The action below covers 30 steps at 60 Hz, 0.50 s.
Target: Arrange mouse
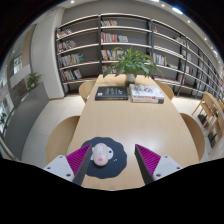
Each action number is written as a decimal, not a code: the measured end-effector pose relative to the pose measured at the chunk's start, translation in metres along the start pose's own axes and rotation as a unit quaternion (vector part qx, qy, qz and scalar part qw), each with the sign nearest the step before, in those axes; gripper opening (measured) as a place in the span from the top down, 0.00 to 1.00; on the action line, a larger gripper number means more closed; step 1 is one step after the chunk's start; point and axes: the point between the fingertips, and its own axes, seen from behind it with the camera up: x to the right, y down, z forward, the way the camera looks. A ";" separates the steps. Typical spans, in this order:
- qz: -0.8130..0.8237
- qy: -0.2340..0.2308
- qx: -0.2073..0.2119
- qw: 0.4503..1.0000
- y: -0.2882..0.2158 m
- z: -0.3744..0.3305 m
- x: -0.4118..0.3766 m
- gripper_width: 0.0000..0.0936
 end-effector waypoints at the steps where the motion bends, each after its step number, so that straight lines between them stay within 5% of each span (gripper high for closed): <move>1: 0.000 0.000 0.002 1.000 -0.001 -0.005 0.003 0.08; 30: -0.007 0.003 0.036 0.999 0.034 -0.100 0.124 0.09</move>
